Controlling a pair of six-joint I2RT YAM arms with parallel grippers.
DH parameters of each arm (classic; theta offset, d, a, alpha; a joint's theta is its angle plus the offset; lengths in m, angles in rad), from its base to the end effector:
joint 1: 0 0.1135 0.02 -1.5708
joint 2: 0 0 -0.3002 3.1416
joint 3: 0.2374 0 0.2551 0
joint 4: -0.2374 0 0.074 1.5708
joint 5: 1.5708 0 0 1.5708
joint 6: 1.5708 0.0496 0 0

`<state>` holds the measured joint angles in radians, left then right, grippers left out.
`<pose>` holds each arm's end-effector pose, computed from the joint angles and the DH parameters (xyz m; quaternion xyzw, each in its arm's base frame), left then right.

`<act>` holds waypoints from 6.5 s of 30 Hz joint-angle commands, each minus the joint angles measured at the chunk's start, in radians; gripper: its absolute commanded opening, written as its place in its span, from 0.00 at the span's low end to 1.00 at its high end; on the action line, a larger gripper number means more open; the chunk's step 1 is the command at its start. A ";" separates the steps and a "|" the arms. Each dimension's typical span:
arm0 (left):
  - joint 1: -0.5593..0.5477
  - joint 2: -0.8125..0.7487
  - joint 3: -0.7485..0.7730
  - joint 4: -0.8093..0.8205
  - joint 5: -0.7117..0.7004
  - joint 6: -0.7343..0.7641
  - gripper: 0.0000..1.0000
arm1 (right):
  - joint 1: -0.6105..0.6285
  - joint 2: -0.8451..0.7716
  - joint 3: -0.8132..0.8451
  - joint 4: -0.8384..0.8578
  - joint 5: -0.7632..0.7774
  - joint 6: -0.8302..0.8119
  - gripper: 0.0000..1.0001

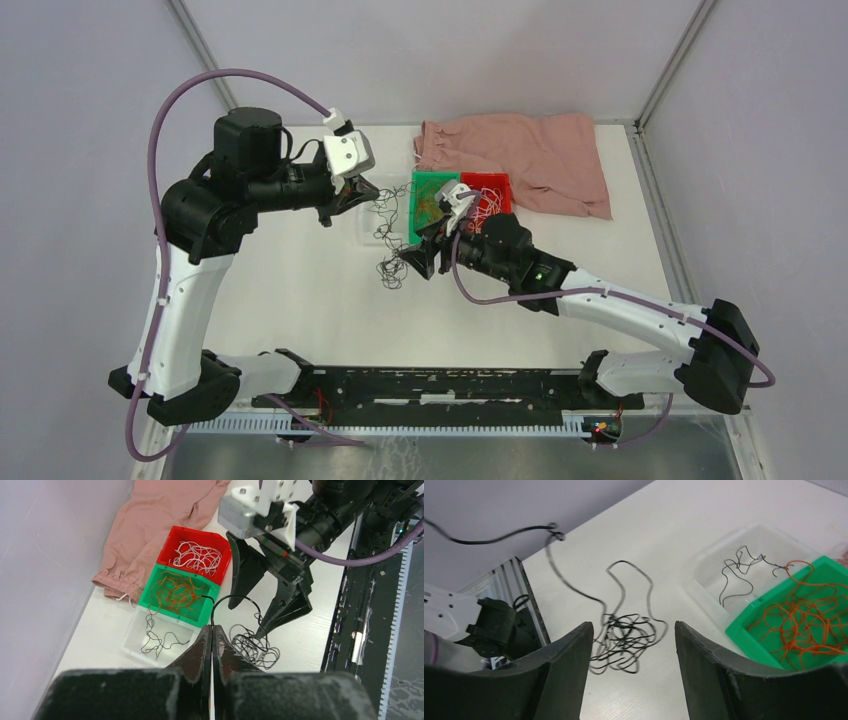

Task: Untangle the cables
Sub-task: Untie the cable.

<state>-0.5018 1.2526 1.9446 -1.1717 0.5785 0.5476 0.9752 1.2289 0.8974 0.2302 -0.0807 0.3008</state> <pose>0.1458 -0.1109 0.5497 0.5385 0.6350 -0.2324 0.5028 0.1628 0.2474 0.3599 -0.2708 0.6907 0.4230 0.5203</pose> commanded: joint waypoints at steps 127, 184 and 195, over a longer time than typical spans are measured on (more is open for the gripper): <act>-0.003 -0.438 -0.928 0.409 0.182 0.056 0.60 | 0.108 0.010 0.177 -0.180 -0.167 0.003 0.01; -0.003 -0.317 -0.676 0.334 0.418 -0.202 0.03 | 0.110 0.067 -0.163 0.622 -0.014 0.349 0.65; -0.003 -0.300 -0.645 0.287 0.447 -0.169 0.03 | 0.101 -0.049 -0.230 0.504 -0.098 0.413 0.71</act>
<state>-0.5064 0.9497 1.2457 -0.8860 0.9939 0.3473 1.0786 1.2423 0.6773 0.7418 -0.1410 0.6827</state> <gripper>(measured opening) 0.048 0.703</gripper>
